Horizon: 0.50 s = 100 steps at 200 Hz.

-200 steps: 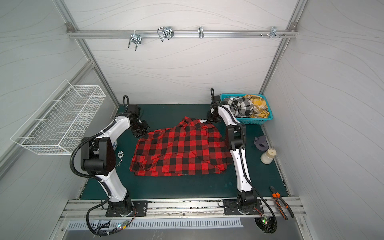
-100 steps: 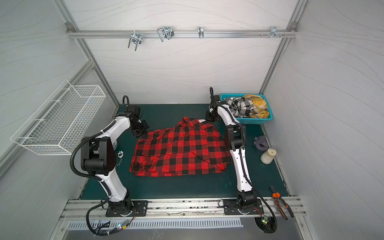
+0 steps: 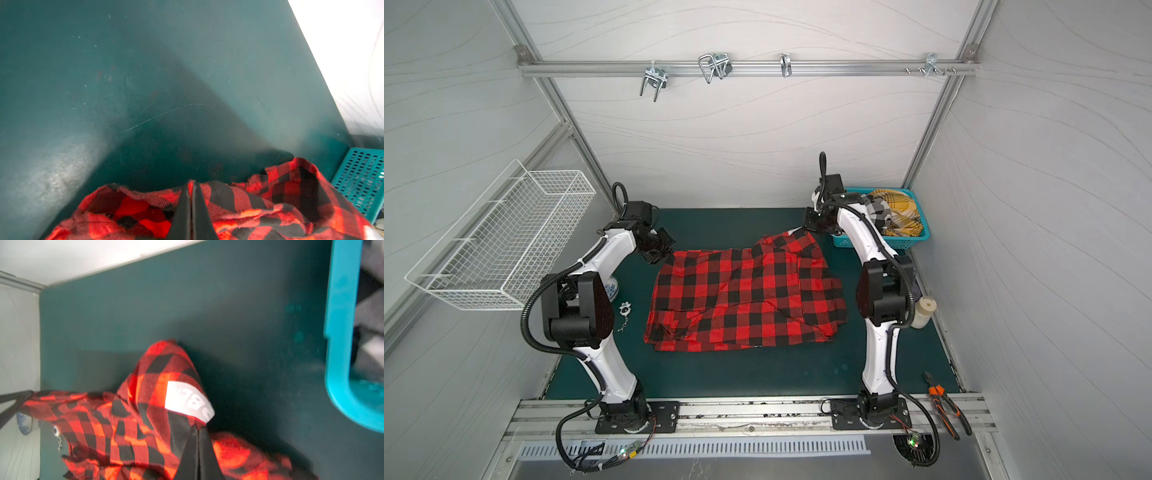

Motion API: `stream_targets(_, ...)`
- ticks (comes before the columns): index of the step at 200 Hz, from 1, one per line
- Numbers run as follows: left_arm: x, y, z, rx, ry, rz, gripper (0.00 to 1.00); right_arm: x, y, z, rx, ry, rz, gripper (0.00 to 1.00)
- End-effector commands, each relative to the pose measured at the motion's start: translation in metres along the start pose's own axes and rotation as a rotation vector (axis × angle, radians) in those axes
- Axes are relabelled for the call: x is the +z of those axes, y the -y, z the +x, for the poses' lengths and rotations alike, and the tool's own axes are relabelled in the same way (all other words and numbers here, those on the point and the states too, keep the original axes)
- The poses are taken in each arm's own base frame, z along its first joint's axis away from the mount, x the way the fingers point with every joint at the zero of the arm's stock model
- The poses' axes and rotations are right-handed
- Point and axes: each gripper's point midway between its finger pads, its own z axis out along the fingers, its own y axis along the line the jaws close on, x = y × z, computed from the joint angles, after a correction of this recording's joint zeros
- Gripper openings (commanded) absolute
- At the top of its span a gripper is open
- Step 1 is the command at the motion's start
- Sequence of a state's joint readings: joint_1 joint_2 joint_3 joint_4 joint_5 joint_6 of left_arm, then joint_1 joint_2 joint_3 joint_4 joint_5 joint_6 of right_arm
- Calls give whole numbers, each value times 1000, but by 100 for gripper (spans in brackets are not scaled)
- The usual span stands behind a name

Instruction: Fold and stack the long sleeve shirts

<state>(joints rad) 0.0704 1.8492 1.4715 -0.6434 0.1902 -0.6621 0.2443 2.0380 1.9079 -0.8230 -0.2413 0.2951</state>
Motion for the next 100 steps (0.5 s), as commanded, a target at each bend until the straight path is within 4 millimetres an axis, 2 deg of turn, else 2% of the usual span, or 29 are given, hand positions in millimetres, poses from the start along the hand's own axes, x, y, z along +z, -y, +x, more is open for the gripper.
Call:
stream_targets(1,-8,-2,1,-57,6,50,0,-20,-12,17,25,10,-45,0)
stream_targets(31,-20,-9,23,-68,-32,78,0,-35,-17,64,16,-13,-31,0)
stream_targets(59,-24,-43,55,-82,-41,19,0,-36,4,119,72,-85,43,0)
stream_targets(83,-6,-74,74,-64,-82,-76,0,-15,28,170,143,-187,79,0)
stream_targets(100,12,-90,85,-63,-133,-133,0,2,40,194,170,-239,90,0)
